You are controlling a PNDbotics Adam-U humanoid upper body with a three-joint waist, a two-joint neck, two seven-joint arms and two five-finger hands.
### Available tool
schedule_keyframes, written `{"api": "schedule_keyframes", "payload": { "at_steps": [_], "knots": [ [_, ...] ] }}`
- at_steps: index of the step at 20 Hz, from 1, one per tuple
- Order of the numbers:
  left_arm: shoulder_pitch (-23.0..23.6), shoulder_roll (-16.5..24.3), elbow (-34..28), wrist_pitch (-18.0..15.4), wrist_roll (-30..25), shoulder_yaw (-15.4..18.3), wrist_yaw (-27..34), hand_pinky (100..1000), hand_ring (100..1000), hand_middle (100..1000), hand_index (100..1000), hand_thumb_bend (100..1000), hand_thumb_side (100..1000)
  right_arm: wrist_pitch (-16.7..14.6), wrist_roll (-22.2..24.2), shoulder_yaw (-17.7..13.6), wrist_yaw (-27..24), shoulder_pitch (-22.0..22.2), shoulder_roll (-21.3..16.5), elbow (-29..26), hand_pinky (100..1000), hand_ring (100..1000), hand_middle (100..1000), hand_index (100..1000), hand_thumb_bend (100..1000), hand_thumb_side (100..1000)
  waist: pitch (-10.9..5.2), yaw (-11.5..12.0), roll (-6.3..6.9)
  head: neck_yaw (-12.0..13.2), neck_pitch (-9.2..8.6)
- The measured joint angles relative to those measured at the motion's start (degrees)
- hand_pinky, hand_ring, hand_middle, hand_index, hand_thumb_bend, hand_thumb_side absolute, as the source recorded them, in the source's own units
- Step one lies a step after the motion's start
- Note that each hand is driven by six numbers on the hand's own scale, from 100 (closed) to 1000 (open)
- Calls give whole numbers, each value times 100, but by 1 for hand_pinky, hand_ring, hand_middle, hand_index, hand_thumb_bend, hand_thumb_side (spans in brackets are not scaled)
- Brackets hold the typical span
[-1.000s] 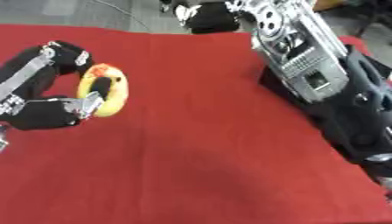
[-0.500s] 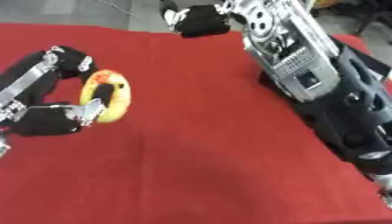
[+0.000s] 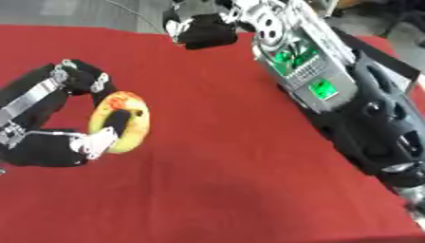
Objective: Pick up the objects with one hand, pass them to the other hand, and then place them into the box on the other side of the table.
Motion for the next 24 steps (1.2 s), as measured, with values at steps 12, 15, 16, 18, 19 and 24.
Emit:
{"api": "schedule_keyframes", "payload": {
  "at_steps": [12, 15, 16, 18, 19, 24],
  "knots": [
    [53, 0, -161, -418, 427, -1, -224, 663, 561, 476, 357, 100, 279, -417, 619, 28, -743, -25, 65, 0, 816, 812, 929, 873, 154, 427, 0, -7, -17, 2, 1],
    [60, 0, -134, -519, 529, -1, -95, 664, 562, 476, 357, 100, 280, -491, 740, 28, -946, -25, 66, 0, 813, 810, 931, 871, 160, 408, 0, -14, -28, 2, 1],
    [62, 0, -112, -551, 549, -2, -63, 664, 562, 476, 357, 100, 281, -513, 788, 28, -1015, -25, 66, 0, 813, 810, 931, 870, 165, 394, 0, -17, -32, 2, 1],
    [71, 0, -75, -628, 572, -2, -22, 664, 563, 476, 357, 100, 281, -571, 899, 29, -1164, -25, 66, 0, 812, 809, 930, 869, 169, 376, 0, -20, -32, 3, 1],
    [74, 0, -54, -667, 578, -2, -5, 665, 563, 476, 357, 100, 278, -600, 956, 30, -1231, -25, 66, 0, 813, 810, 929, 869, 168, 364, 0, -21, -32, 5, 1],
    [79, 0, -15, -859, 595, -3, -21, 667, 565, 478, 359, 100, 252, -725, 1256, 32, -1435, -24, 66, 0, 812, 809, 928, 868, 155, 340, 0, -28, -36, 40, 1]
  ]
}}
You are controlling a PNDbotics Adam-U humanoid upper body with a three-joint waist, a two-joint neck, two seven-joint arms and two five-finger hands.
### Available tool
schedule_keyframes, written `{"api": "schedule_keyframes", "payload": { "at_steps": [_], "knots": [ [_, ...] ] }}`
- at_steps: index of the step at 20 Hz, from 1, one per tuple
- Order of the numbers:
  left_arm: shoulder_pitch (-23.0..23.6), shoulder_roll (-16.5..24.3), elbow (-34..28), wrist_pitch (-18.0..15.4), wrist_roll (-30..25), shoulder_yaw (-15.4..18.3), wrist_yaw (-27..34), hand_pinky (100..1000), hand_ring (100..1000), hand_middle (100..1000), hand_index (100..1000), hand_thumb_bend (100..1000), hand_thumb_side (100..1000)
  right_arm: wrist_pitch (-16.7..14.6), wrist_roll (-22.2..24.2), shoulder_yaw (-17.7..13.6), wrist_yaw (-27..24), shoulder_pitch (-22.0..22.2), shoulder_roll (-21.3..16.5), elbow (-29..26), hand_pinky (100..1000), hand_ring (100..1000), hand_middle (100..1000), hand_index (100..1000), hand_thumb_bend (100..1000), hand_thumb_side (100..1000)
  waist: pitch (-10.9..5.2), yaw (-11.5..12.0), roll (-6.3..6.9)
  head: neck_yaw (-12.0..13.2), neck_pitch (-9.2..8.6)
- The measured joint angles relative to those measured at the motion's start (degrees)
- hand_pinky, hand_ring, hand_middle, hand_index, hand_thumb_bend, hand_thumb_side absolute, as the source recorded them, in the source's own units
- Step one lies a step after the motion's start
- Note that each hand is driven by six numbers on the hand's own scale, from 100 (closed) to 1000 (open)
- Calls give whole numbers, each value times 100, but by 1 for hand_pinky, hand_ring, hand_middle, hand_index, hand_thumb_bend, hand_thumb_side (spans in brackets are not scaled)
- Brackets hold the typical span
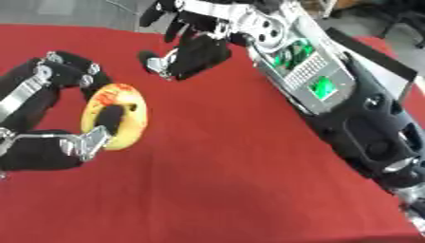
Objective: Pick up the objects with one hand, pass them to the other hand, and then place them into the box on the other side of the table.
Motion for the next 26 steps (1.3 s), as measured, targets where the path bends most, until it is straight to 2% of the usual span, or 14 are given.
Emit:
{"api": "schedule_keyframes", "payload": {
  "at_steps": [14, 19, 26],
  "knots": [
    [-39, -4, 300, -516, 129, 0, -729, 668, 573, 483, 375, 100, 200, -119, 299, 11, -264, 4, 49, 0, 811, 810, 925, 865, 147, 306, 0, -17, -19, 15, -3],
    [-77, -7, 389, -546, 153, -2, -929, 665, 570, 483, 377, 100, 198, -227, 408, 120, -206, 10, 52, 0, 816, 822, 932, 879, 170, 280, 0, -10, -29, 35, -3],
    [-85, -5, 337, -588, 100, -4, -1011, 667, 574, 486, 382, 100, 181, -528, 709, 194, -123, 51, 50, 0, 809, 817, 921, 879, 206, 284, 0, -5, -35, 63, 4]
  ]
}}
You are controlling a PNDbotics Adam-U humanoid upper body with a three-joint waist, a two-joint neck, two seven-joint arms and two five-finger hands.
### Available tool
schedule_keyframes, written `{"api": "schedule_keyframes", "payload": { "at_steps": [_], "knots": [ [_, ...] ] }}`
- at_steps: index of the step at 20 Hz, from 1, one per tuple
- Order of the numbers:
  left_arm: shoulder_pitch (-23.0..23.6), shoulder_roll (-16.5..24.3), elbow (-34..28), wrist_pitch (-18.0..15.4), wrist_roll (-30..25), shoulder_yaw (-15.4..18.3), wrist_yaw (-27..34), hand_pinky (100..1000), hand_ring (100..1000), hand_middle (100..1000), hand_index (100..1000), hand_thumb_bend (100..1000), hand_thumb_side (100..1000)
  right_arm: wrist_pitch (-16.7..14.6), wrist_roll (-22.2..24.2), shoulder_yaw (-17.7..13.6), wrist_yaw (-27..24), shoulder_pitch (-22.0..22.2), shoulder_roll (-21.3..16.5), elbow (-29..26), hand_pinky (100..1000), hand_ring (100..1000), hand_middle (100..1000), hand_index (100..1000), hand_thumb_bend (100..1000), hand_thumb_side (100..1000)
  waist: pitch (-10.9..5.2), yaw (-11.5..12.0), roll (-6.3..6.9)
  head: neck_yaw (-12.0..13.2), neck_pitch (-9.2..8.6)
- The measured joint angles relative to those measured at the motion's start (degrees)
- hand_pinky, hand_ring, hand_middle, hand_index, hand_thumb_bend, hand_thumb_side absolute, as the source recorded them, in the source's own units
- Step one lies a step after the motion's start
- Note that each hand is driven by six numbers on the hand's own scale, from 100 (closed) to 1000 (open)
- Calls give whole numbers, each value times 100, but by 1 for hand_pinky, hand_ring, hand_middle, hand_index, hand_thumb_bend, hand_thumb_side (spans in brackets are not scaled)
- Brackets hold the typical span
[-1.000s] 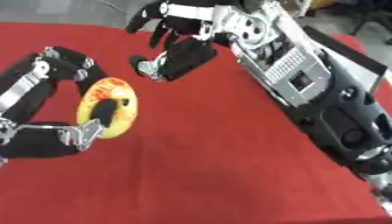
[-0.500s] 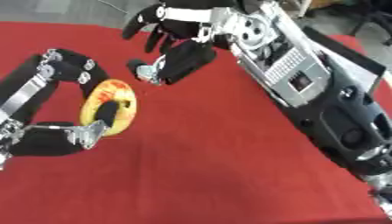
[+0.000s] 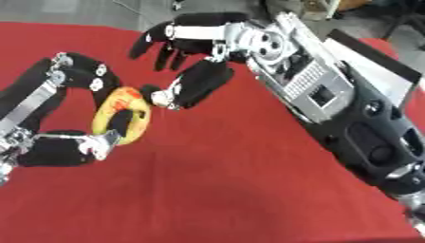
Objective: Pick up the objects with one hand, pass them to the other hand, and then place them into the box on the other side of the table.
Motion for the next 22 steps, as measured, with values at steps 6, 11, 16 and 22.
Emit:
{"api": "schedule_keyframes", "payload": {
  "at_steps": [6, 11, 16, 22],
  "knots": [
    [-1, 3, -66, -43, 1, 0, -159, 664, 575, 486, 383, 100, 159, -91, 91, -17, -2, 0, -4, 0, 805, 813, 919, 876, 175, 266, 0, -8, 0, 9, -1],
    [-1, 7, -91, -87, 44, 0, -326, 660, 571, 481, 381, 100, 149, -70, 70, -91, -1, -3, -8, 0, 806, 816, 916, 879, 183, 243, 0, -31, 0, 13, -4],
    [23, 54, 55, -201, 211, 0, -553, 653, 556, 453, 378, 100, 139, -55, 55, -165, 75, -61, -16, 0, 808, 818, 916, 881, 182, 230, 0, -82, 1, 12, -12],
    [46, 55, 317, -428, 503, 0, -867, 648, 543, 440, 381, 100, 134, -72, 73, -229, 105, -105, -23, 0, 810, 821, 916, 882, 191, 220, 0, -102, 8, 13, -57]
  ]
}}
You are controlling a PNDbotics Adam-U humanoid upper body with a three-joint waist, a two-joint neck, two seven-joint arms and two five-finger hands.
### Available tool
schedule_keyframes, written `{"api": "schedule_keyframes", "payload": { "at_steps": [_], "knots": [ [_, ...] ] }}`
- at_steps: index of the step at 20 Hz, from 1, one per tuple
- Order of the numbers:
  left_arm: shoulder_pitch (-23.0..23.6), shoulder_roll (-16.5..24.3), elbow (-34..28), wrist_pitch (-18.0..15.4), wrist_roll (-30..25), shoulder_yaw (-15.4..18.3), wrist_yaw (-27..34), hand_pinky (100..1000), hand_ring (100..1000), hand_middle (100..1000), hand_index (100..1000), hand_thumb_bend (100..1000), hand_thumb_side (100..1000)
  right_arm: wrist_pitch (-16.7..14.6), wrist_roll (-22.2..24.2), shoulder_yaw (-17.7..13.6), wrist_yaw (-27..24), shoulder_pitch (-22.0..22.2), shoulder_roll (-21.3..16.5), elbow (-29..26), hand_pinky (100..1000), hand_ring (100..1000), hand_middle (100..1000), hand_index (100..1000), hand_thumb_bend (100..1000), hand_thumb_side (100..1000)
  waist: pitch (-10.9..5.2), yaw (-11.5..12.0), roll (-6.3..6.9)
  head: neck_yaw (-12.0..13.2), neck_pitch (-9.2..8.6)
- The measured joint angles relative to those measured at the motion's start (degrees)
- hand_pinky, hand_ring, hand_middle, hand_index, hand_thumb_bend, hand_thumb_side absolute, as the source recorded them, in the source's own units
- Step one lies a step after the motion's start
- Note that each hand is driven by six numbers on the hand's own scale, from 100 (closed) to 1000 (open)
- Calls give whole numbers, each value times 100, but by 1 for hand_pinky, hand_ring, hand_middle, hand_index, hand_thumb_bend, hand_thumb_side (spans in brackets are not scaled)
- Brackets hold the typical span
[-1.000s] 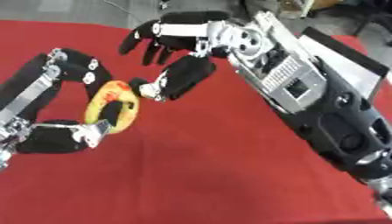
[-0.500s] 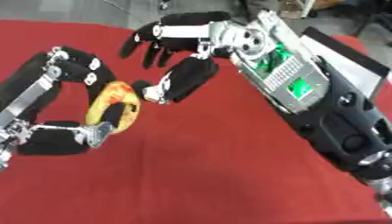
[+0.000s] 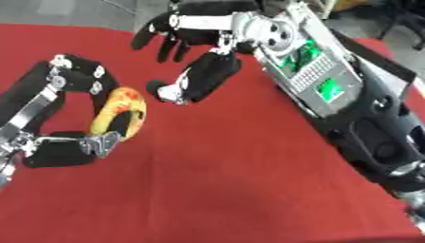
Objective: Pick up the objects with one hand, pass them to the other hand, and then place them into the box on the other side of the table.
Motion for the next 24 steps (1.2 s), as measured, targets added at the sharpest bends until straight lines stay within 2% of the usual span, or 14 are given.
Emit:
{"api": "schedule_keyframes", "payload": {
  "at_steps": [3, 16, 17, 24],
  "knots": [
    [0, -2, 82, -68, 45, 0, -71, 637, 531, 438, 378, 100, 147, -41, 41, 4, 3, -1, 0, 0, 810, 821, 917, 882, 189, 227, 0, -1, 1, 0, -2],
    [-140, -12, 85, 3, -68, -30, -6, 630, 529, 444, 383, 100, 133, -141, 141, 249, 52, -5, 18, 0, 805, 819, 941, 884, 185, 230, -49, 11, -4, 35, 57],
    [-143, -23, 94, 3, -68, -30, -19, 615, 505, 436, 377, 100, 151, -142, 142, 249, 52, -7, 19, 0, 804, 818, 941, 883, 178, 230, -49, 12, -5, 37, 58],
    [-144, -161, 325, 383, -16, -71, 363, 600, 485, 425, 370, 100, 164, -134, 134, 295, 101, -26, 70, 0, 802, 818, 939, 883, 185, 223, -51, 17, -9, 40, 314]
  ]
}}
